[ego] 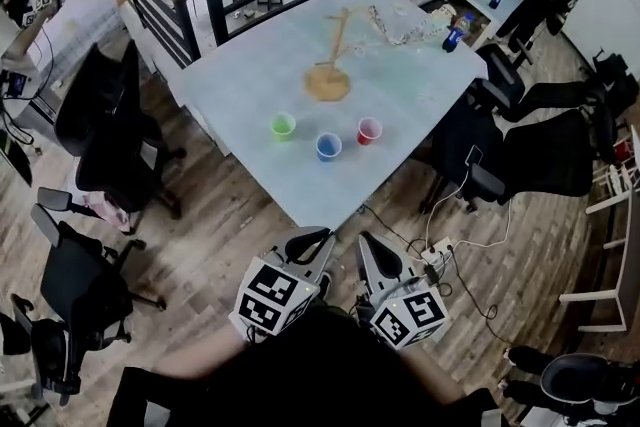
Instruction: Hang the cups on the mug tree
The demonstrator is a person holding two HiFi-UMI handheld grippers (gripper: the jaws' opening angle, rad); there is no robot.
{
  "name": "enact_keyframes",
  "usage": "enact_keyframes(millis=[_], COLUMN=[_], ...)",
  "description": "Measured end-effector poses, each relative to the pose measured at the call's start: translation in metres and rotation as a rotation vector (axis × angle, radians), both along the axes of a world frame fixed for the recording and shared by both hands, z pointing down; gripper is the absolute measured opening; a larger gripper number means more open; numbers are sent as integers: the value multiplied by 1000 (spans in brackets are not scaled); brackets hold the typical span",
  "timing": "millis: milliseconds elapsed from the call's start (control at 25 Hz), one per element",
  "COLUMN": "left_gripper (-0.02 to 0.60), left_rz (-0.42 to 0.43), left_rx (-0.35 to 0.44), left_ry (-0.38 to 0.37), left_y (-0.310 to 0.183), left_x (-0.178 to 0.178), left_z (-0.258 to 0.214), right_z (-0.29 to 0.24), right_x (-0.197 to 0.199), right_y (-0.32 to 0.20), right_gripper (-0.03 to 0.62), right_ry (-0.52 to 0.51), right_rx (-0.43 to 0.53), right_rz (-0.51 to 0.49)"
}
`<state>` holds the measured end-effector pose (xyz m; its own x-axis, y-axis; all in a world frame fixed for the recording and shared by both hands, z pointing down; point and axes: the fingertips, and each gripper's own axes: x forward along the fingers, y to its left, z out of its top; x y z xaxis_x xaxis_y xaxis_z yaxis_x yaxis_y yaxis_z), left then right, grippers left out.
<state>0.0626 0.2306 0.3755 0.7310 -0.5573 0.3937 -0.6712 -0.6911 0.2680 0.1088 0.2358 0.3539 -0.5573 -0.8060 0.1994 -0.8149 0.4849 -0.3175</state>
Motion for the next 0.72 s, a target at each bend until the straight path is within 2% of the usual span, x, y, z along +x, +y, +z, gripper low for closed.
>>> enact_keyframes(millis=[320, 720], left_gripper=[28, 28], left_rz=[-55, -158], left_rx=[36, 35], left_ry=[-34, -64], left_y=[-38, -62], left_x=[40, 47], left_z=[-10, -12], right_z=[-5, -7], right_x=[44, 55], right_y=[-43, -74], right_gripper=[21, 21], right_ry=[-51, -86], right_rx=[10, 12], right_rz=[-40, -123])
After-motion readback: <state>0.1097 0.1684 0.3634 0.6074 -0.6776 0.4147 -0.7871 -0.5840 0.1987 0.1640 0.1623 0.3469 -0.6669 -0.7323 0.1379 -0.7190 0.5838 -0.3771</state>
